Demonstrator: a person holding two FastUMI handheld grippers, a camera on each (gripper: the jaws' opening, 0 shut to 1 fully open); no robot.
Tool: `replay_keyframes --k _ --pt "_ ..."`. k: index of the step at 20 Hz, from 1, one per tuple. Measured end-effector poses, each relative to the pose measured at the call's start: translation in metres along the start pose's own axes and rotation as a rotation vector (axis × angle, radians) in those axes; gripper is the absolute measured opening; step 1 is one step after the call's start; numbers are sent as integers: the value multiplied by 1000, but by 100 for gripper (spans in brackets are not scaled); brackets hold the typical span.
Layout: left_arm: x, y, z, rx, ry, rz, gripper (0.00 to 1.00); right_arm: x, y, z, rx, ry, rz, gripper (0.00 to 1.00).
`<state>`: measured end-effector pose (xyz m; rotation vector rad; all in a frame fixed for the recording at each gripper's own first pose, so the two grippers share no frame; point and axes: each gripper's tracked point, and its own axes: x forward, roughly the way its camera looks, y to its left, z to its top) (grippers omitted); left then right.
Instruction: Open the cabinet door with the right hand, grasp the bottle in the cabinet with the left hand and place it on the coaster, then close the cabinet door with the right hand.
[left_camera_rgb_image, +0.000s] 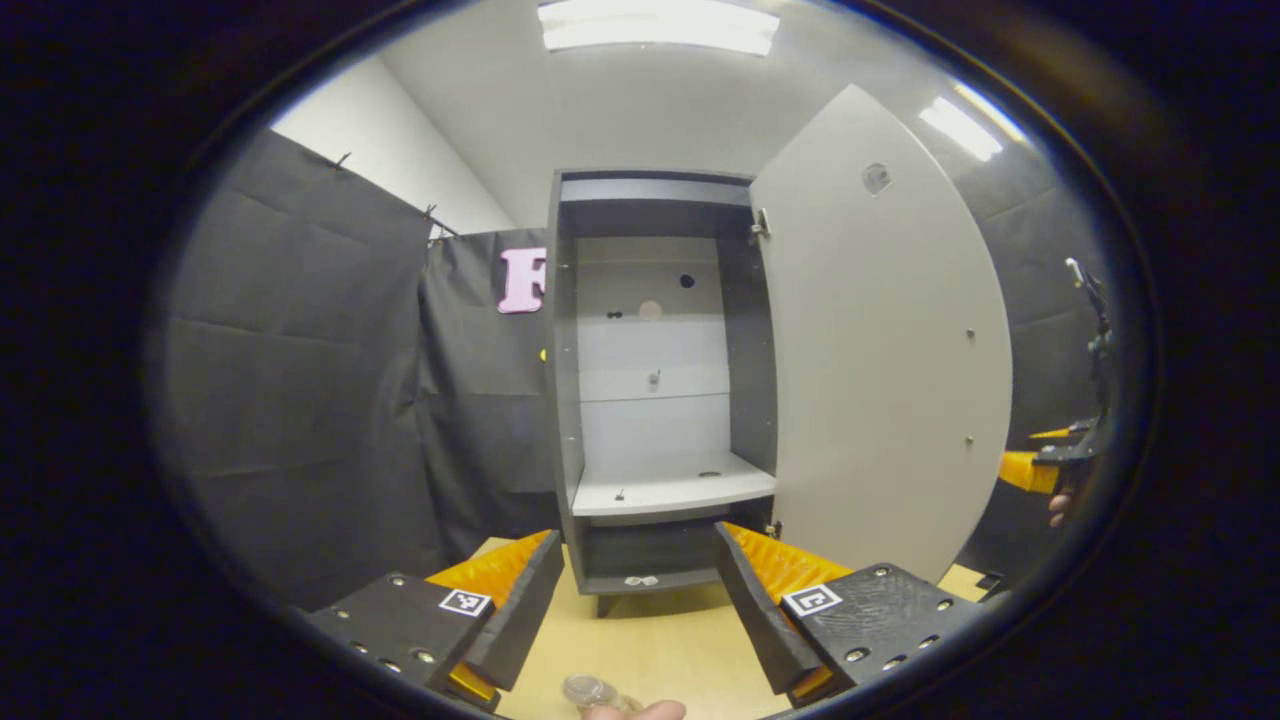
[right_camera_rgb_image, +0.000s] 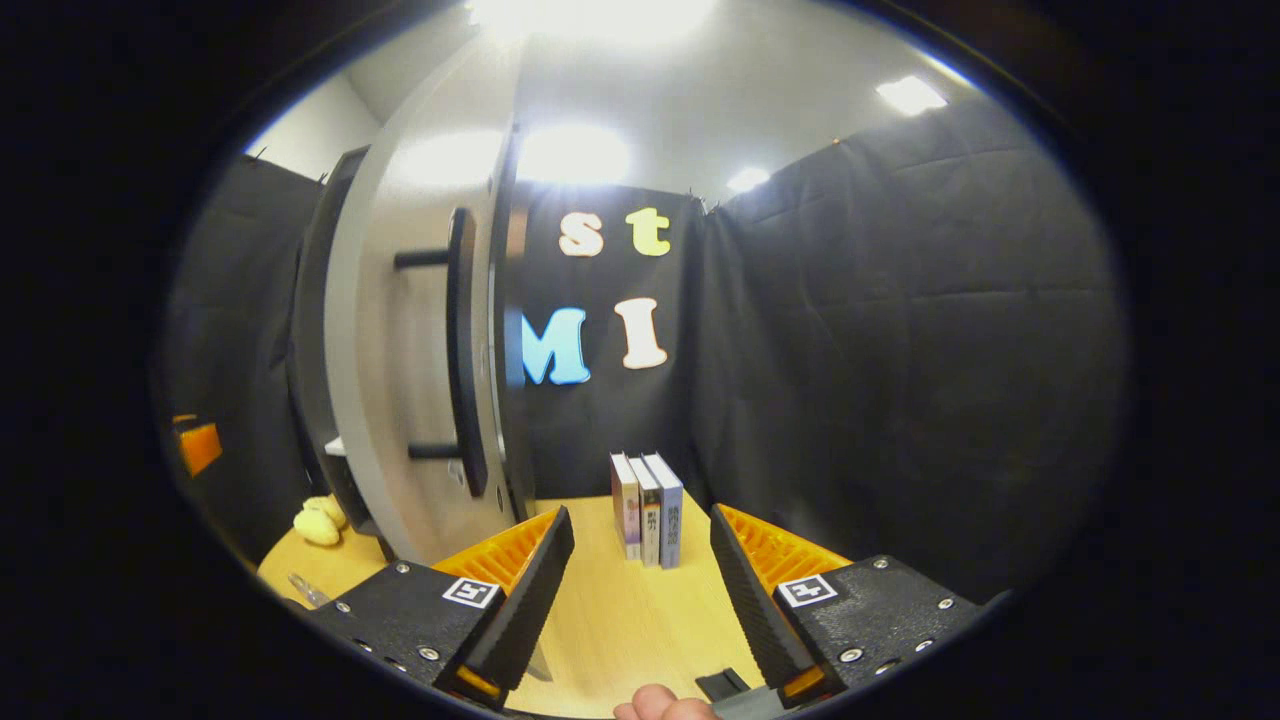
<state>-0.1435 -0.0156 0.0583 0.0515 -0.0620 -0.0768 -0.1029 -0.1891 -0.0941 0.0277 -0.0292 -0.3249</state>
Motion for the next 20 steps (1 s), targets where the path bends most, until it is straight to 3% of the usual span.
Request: replay_keyframes --k 2,5,11,16,20 --pt "1 -18 -2 -19 6 -43 90 4 13 19 10 -38 24 86" --pt "10 -29 -8 -12 28 -82 88 3 13 46 -74 -120 -21 84" --pt "29 -7 -13 -35 42 -103 90 -4 44 37 -56 -89 32 83" --pt "44 20 -29 -54 68 -80 90 -23 105 39 -107 -127 95 80" --pt "52 47 -27 -66 57 -45 88 -23 174 36 -124 -143 203 82"
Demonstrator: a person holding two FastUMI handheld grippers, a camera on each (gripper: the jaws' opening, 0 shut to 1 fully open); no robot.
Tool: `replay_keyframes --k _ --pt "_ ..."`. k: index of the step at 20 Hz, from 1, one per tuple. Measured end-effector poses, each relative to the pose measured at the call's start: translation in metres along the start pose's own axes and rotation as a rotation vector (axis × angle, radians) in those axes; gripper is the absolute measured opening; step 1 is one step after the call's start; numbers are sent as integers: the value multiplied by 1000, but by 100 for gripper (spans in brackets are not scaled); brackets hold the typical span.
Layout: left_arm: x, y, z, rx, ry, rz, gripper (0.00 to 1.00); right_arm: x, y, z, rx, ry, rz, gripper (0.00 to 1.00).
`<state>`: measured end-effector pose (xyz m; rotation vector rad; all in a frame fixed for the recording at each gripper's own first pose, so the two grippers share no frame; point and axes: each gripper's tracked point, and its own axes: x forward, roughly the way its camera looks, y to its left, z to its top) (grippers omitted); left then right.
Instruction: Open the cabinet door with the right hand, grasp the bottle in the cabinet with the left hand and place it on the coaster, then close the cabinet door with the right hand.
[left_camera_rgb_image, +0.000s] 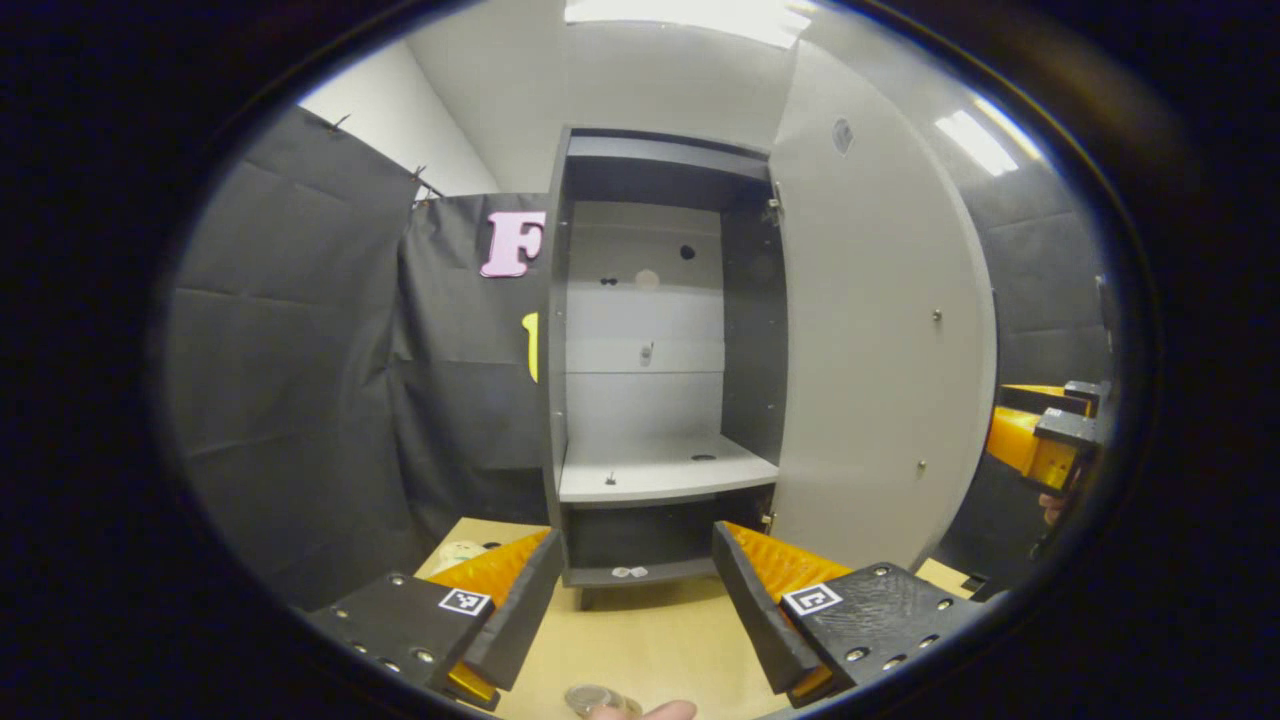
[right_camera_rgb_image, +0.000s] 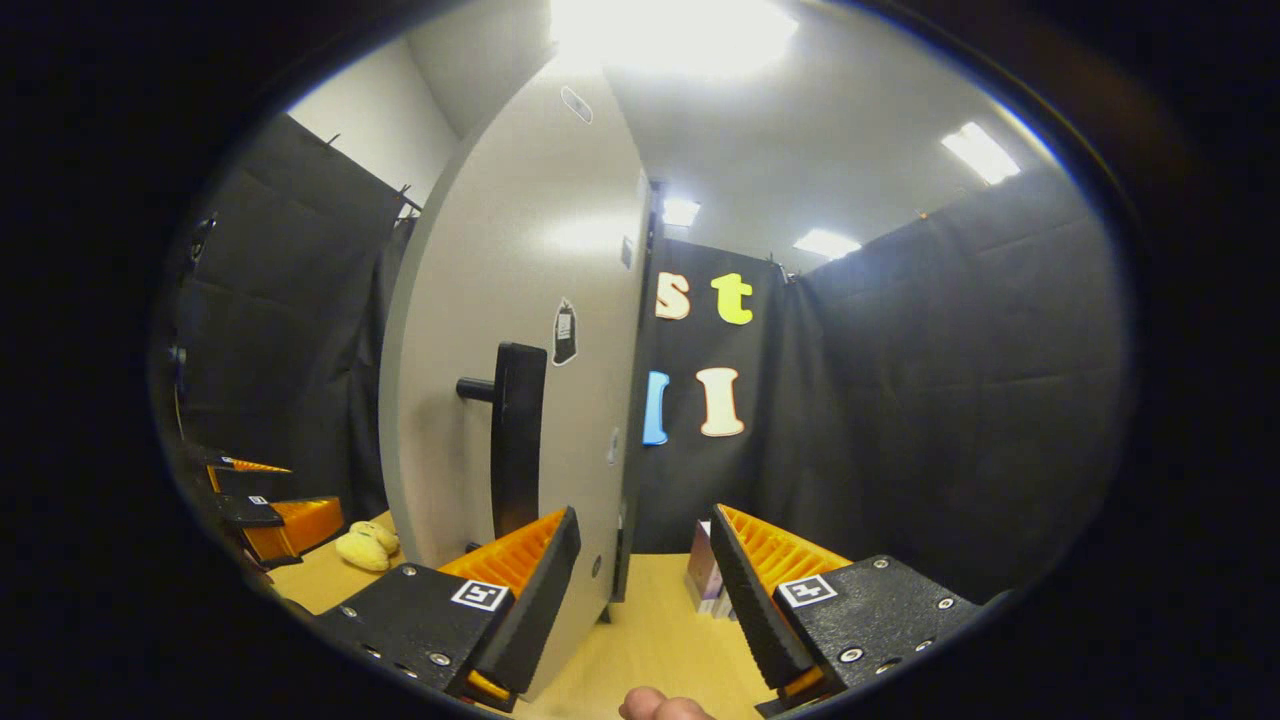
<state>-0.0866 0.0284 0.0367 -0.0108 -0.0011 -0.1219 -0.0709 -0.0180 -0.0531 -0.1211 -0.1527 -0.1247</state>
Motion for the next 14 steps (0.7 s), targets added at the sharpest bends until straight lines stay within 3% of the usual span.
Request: replay_keyframes --k 7,11,14 --pt "3 39 3 -9 -33 5 90 37 88 -5 31 -5 146 82" --pt "12 47 0 11 -39 5 90 45 105 -28 63 51 139 85" --pt "13 43 8 28 -68 -23 88 49 95 -32 48 74 132 86"
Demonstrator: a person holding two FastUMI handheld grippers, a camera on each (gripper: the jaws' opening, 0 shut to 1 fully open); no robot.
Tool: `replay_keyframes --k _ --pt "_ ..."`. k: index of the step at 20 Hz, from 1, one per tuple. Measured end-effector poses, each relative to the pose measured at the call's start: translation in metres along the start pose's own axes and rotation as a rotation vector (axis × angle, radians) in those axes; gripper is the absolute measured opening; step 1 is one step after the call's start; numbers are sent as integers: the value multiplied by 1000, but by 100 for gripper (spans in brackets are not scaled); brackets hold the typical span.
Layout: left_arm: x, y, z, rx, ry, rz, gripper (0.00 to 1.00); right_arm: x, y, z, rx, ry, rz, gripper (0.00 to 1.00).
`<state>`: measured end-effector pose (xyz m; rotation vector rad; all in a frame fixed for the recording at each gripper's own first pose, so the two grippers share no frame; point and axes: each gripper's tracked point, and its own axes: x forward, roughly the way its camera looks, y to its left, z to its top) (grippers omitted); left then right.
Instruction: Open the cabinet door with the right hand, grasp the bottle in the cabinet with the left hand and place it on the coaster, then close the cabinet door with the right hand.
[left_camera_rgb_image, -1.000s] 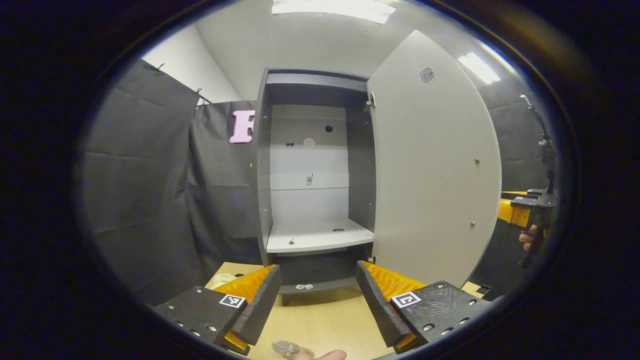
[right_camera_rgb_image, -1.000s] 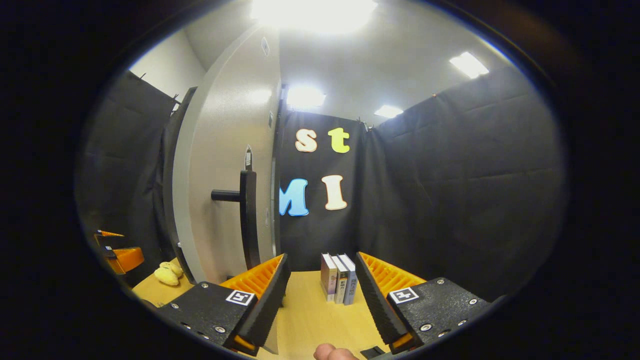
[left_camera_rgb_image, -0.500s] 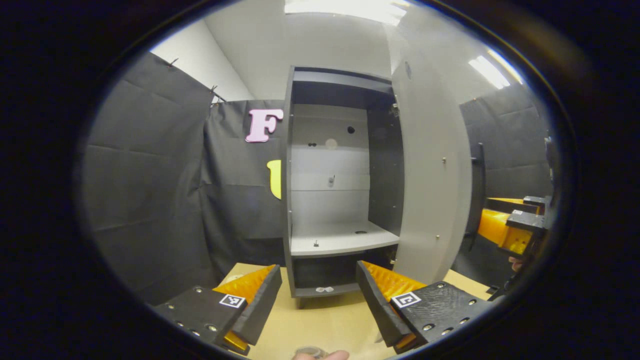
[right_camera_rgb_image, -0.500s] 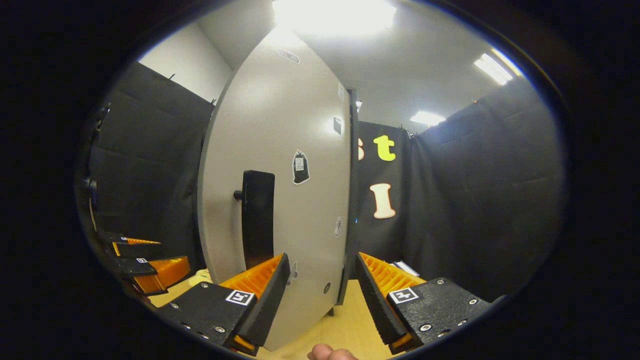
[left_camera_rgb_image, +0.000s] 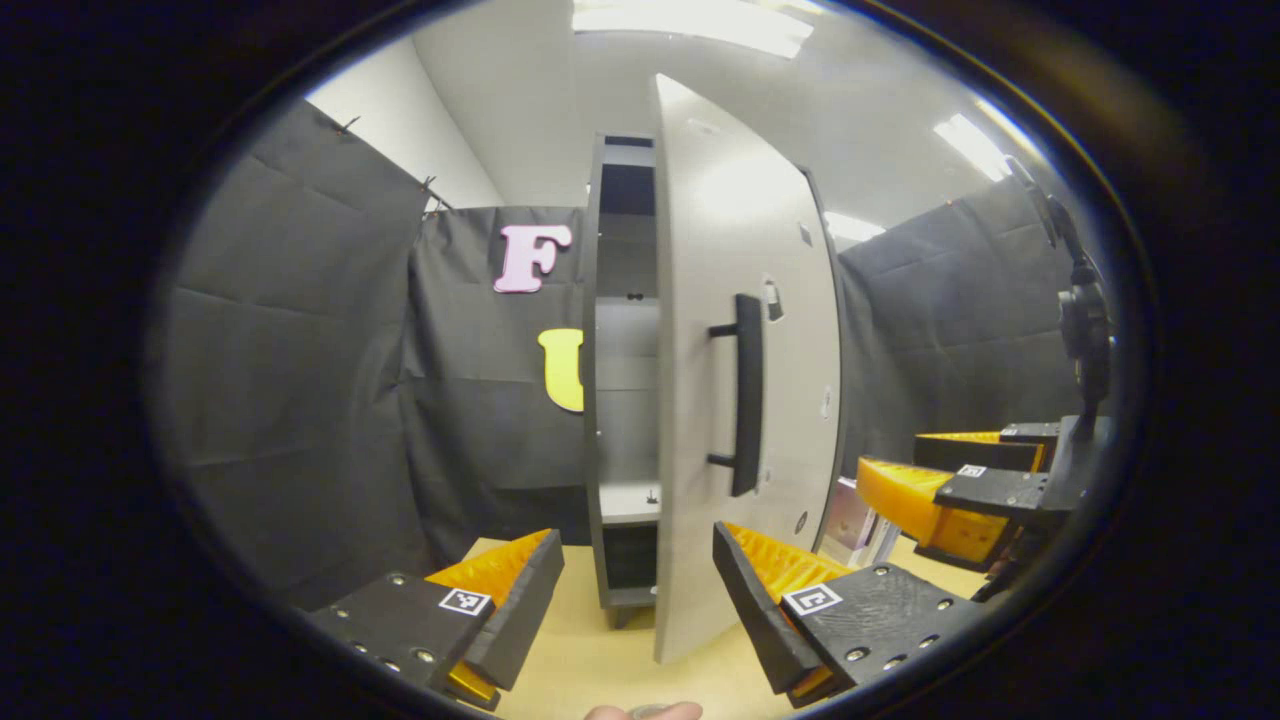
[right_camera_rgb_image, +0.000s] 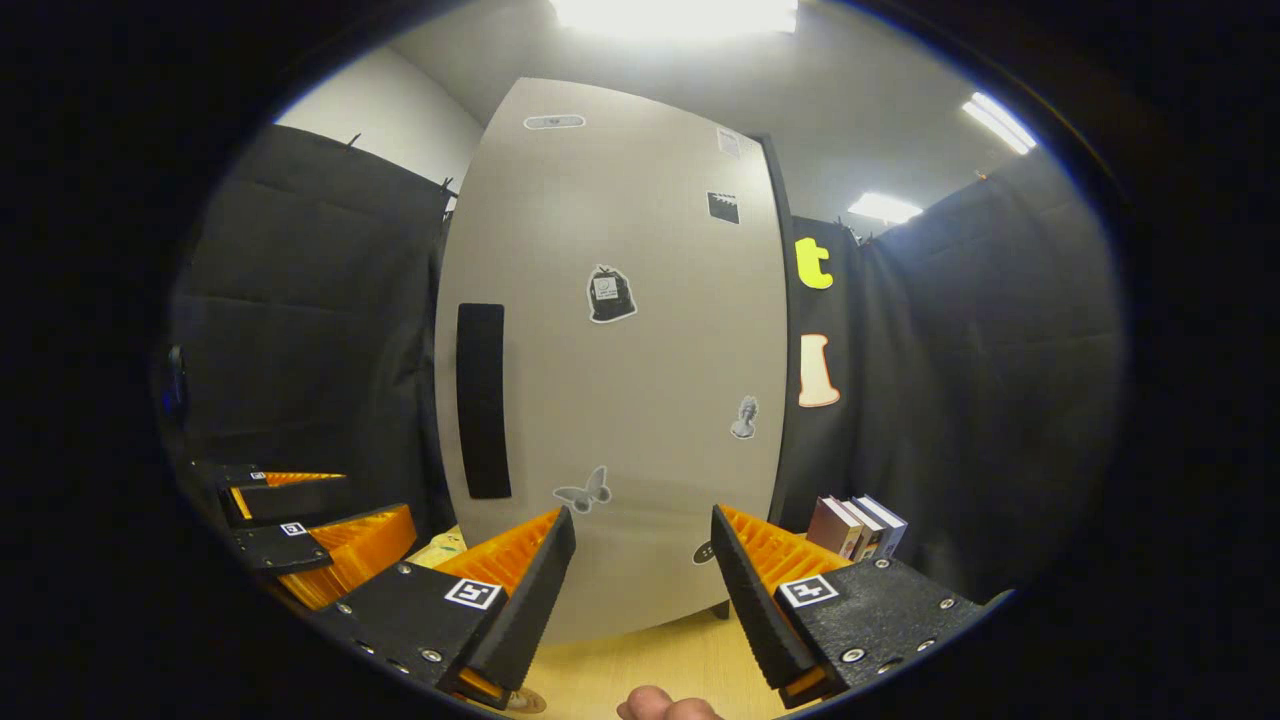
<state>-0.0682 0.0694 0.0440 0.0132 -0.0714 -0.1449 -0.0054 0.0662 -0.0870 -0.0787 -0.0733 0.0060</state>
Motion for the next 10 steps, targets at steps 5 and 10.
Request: replay_keyframes --k 5,10 --pt "19 -21 -2 -4 12 -21 89 12 -9 -7 54 33 -21 87" --pt "33 -42 5 23 10 -36 90 21 -20 -11 58 51 -25 86"
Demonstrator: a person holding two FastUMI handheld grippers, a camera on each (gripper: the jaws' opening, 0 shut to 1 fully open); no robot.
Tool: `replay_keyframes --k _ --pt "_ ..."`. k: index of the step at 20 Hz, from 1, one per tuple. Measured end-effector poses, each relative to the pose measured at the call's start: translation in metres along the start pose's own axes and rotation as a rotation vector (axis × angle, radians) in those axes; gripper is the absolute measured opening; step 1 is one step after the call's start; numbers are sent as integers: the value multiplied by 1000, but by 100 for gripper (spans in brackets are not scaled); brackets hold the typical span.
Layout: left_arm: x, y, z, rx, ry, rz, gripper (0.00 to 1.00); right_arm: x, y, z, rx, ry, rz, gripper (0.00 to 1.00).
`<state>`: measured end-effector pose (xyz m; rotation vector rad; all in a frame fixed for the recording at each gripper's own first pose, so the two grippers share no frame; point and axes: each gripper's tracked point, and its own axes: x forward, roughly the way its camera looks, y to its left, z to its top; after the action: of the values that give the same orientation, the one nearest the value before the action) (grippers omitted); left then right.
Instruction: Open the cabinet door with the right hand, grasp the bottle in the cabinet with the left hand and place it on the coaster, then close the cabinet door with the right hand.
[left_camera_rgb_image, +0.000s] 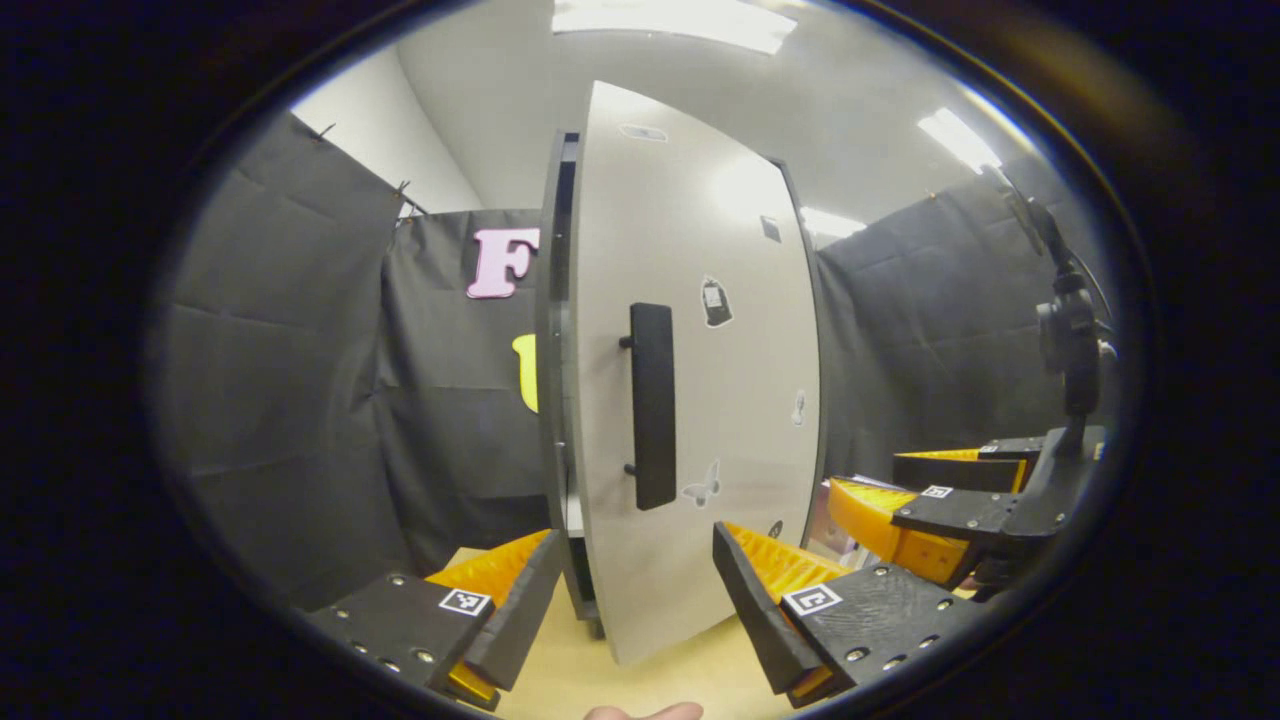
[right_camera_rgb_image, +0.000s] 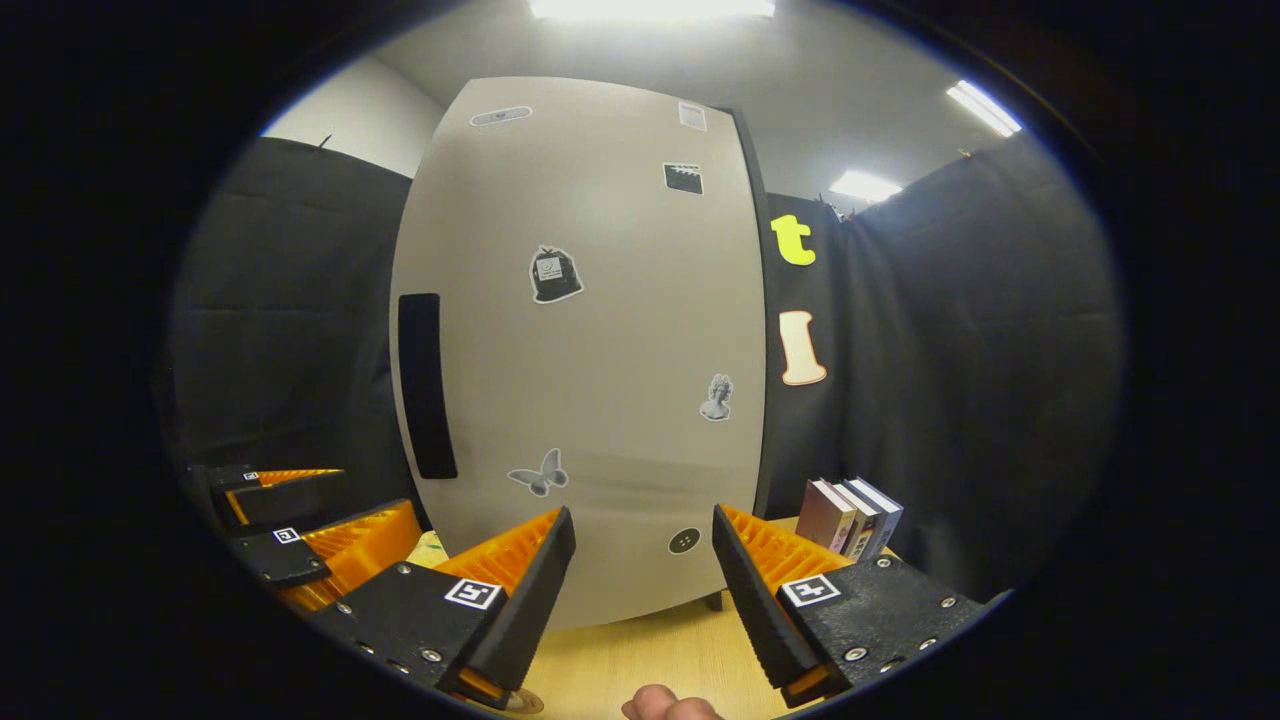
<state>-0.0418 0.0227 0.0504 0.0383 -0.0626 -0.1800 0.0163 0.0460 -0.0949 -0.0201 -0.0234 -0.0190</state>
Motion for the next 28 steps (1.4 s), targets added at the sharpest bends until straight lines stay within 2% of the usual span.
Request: replay_keyframes --k 5,9,10,11,15,19,28 --pt "13 -4 5 -11 17 27 88 13 -7 6 27 4 33 87" --pt "23 -3 12 -27 10 76 92 24 -20 17 43 -18 23 87" --pt "24 -3 14 -24 10 91 88 26 -23 15 45 -3 18 87" --pt "25 -5 16 -24 4 98 90 28 -26 13 46 4 16 87" --pt "35 -16 26 17 -6 101 90 33 -32 13 62 12 9 87" --pt "36 -26 23 -7 1 71 89 31 -35 16 43 3 12 87" --pt "44 -23 22 -15 9 95 88 25 -38 11 40 12 16 87"
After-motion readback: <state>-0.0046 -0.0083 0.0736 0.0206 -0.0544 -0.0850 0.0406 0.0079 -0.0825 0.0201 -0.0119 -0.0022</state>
